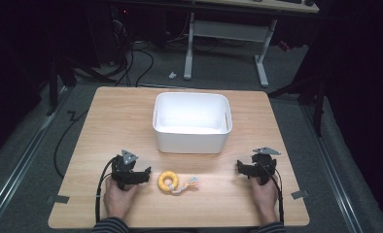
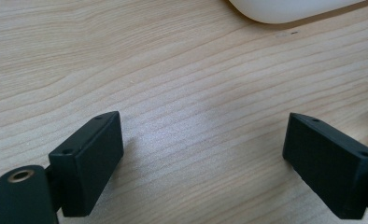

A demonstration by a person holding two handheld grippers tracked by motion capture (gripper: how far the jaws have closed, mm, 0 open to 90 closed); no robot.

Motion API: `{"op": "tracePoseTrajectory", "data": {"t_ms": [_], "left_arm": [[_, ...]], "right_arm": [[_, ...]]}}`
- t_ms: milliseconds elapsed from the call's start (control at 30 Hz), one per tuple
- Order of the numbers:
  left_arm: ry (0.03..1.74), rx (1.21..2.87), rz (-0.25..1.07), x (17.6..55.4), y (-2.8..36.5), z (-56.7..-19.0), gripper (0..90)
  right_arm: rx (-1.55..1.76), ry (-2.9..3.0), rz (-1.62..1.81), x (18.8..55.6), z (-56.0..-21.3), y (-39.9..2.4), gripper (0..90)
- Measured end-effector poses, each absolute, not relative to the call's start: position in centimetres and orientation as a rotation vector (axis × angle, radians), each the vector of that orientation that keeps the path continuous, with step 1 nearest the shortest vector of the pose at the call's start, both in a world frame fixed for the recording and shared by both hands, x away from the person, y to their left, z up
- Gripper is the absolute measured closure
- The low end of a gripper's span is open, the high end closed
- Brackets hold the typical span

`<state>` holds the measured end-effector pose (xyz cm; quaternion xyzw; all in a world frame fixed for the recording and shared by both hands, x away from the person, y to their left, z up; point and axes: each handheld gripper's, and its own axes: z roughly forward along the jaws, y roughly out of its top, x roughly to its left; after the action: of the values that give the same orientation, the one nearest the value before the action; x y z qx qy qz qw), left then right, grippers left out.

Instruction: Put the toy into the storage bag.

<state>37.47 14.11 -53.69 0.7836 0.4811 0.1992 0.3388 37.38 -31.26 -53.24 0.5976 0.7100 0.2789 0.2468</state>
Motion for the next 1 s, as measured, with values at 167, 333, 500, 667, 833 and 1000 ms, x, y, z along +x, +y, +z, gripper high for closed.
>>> {"op": "tracePoseTrajectory", "data": {"t_ms": [167, 333, 500, 667, 833, 1000], "left_arm": [[1.254, 2.041, 0.520, 37.47, 14.11, -53.68, 12.4], [1.259, 2.036, 0.522, 37.52, 14.04, -53.70, 12.4], [1.272, 2.025, 0.530, 37.52, 14.07, -53.67, 14.3], [1.287, 2.015, 0.537, 37.58, 14.03, -53.66, 15.1], [1.286, 2.014, 0.536, 37.56, 14.14, -53.64, 16.7], [1.285, 2.019, 0.539, 37.55, 14.10, -53.66, 15.0]], "right_arm": [[1.632, 1.936, 0.761, 37.37, -53.24, -31.24, 6.2], [1.629, 1.937, 0.761, 37.37, -53.23, -31.25, 6.5], [1.620, 1.943, 0.763, 37.38, -53.22, -31.26, 7.8], [1.544, 2.017, 0.801, 37.71, -53.18, -31.19, 10.2], [1.489, 2.075, 0.824, 38.18, -53.18, -31.62, 10.1], [1.488, 2.075, 0.824, 38.17, -53.19, -31.62, 10.2]]}}
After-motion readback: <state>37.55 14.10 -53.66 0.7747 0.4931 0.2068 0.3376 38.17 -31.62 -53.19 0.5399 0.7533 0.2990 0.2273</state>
